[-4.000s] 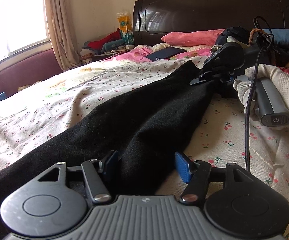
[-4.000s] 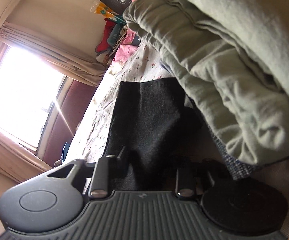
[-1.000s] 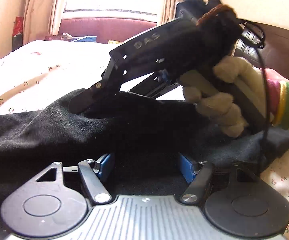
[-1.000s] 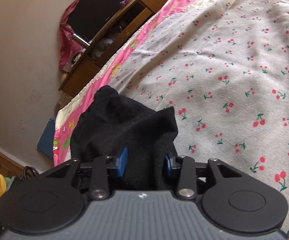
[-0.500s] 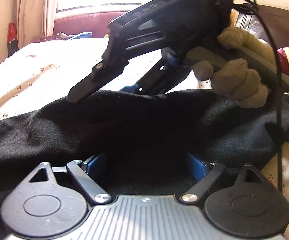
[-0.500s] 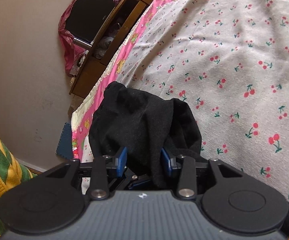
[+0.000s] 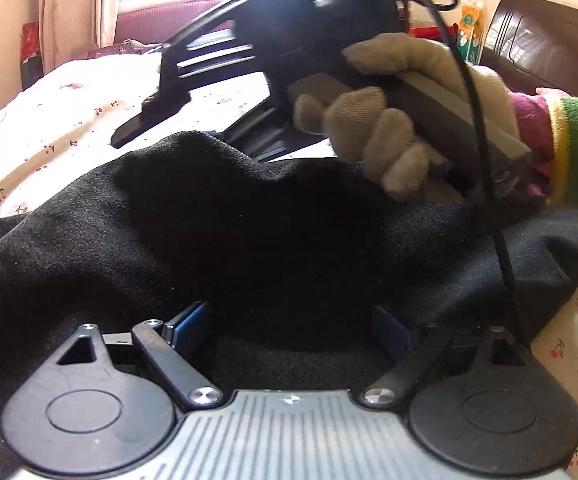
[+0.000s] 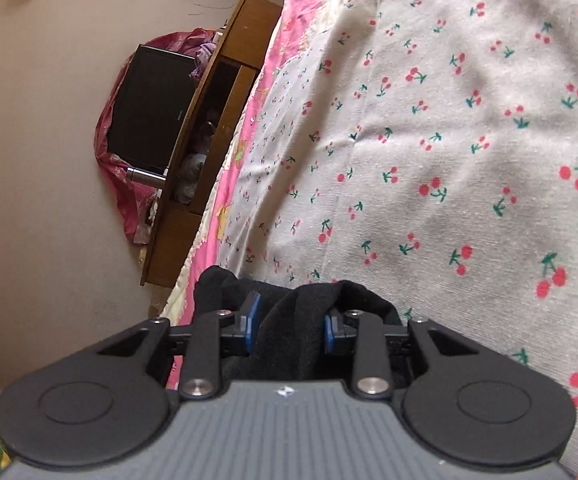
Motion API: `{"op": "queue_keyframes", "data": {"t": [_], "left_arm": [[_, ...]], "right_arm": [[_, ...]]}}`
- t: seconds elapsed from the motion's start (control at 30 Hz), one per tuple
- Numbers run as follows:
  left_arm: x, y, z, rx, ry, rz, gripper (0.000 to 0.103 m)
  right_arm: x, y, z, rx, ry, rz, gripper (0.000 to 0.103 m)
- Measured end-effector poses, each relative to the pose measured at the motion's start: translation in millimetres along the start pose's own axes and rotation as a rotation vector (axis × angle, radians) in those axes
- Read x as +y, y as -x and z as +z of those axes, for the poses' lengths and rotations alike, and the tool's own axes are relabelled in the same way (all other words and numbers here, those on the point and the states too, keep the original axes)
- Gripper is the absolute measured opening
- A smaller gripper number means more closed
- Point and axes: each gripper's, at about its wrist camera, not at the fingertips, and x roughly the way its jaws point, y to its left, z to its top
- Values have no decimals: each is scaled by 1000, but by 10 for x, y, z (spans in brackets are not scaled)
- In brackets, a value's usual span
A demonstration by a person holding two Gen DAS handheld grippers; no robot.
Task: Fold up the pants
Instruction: 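Open both tools and lift them off the pants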
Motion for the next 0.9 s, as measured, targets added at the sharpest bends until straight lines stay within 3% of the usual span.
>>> {"op": "queue_keyframes", "data": {"t": [0.17,0.27,0.33,0.4,0.47,0.5,0.53,0.57,0.67,0.7,0.73,0.77,0.83,0.9], "left_arm": [[174,71,105,7,31,-7,100],[251,212,203,-32,10,67,100],[290,258,235,-63,-46,127,100],[386,173,208,-16,-92,190,100],[557,132,122,57,-70,181,102],[598,146,144,49,-43,168,102],[606,146,163,47,-48,168,103],[595,144,166,46,-71,175,103],[496,172,188,45,-103,190,103],[477,178,234,41,-107,195,103],[439,209,240,29,-114,200,103],[407,242,260,13,-123,202,103],[330,302,307,-23,-142,182,103],[196,249,320,-29,-163,114,103]], "right_arm": [[-186,773,-70,-66,-36,-225,36],[-188,1152,-253,-121,-17,-366,36],[-96,1300,-432,-149,33,-415,36],[-74,1413,-658,-190,64,-538,36],[-176,1498,-906,-193,113,-710,27],[-252,1569,-1021,-208,105,-780,20],[-330,1700,-1114,-258,42,-789,1],[-406,1876,-1170,-308,-66,-795,0],[-419,2145,-1301,-397,-179,-799,0],[-348,2171,-1310,-407,-175,-809,0],[-249,2206,-1322,-422,-152,-807,8],[-119,2266,-1359,-450,-110,-817,10],[-10,2361,-1441,-485,-116,-855,16],[-15,2469,-1585,-505,-205,-840,17]]}}
